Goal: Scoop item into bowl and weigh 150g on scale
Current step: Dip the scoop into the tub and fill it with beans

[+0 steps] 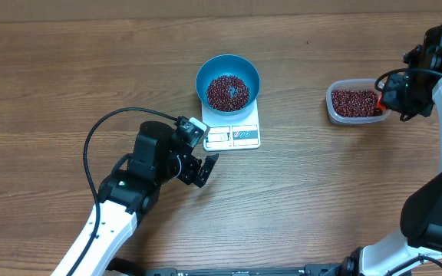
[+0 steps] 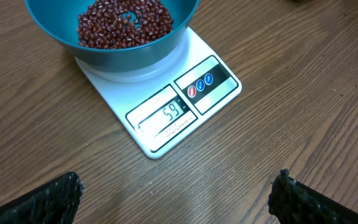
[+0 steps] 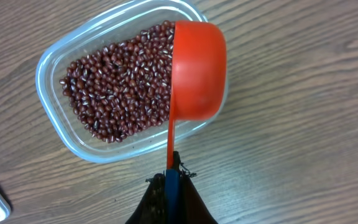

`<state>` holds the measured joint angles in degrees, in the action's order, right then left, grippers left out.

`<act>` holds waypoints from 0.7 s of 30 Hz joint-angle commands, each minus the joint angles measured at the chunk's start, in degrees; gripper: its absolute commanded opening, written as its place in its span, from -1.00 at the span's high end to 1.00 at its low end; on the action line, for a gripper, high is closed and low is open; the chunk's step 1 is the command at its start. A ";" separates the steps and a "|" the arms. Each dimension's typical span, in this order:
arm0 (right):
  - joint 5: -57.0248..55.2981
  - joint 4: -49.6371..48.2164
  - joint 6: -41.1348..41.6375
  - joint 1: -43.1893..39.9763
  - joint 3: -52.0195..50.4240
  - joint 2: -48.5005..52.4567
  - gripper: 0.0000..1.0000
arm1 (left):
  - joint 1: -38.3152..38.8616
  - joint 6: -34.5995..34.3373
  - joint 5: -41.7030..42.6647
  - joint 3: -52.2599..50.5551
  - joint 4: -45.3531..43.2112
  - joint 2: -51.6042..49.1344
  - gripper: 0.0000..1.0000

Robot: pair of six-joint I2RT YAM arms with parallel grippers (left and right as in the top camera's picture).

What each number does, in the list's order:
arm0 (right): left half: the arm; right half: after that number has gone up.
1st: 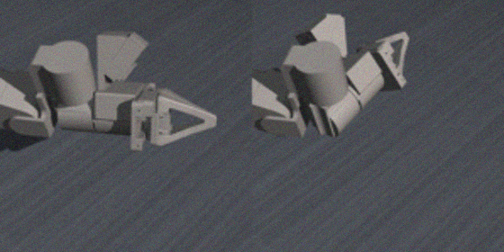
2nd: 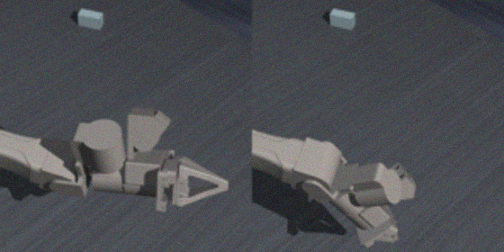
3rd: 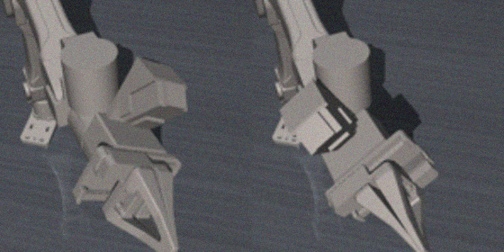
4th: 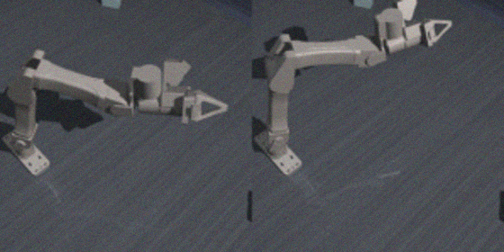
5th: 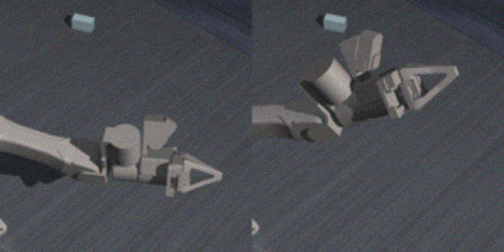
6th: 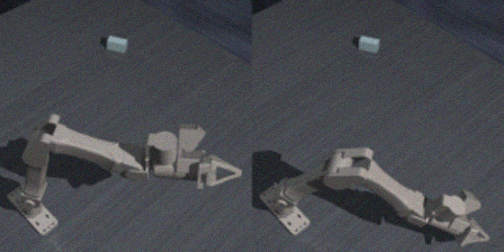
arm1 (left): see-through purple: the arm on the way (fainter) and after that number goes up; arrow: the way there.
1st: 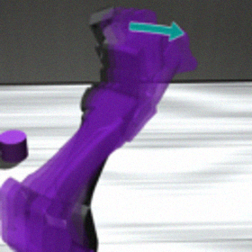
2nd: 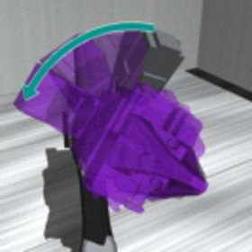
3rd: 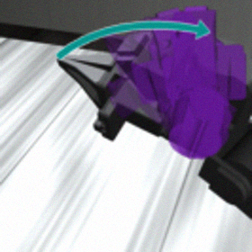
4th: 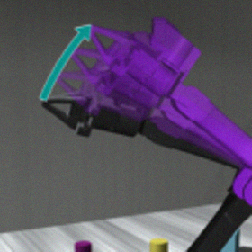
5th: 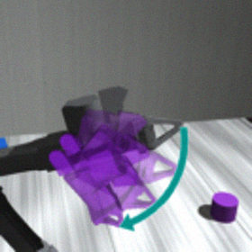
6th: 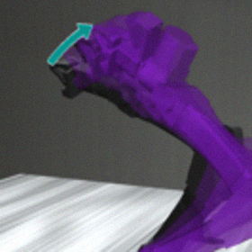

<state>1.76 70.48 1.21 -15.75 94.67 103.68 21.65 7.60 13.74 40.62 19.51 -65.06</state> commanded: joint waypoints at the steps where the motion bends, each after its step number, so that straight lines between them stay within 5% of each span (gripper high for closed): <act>1: 3.04 -1.44 -3.32 0.11 -1.31 -0.46 0.92 | -0.26 -0.55 0.70 1.20 -0.02 -0.20 -0.99; 10: 3.87 -2.49 -18.25 2.03 -1.84 1.75 0.92 | -0.26 -0.55 0.68 1.20 -0.02 -0.20 -0.99; 21: 1.60 -2.62 -20.98 2.14 -4.74 5.84 0.92 | -0.26 -0.55 0.68 1.20 -0.02 -0.20 -0.99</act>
<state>3.62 67.83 -17.89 -13.74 91.24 108.38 21.65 7.60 13.74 40.62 19.51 -65.06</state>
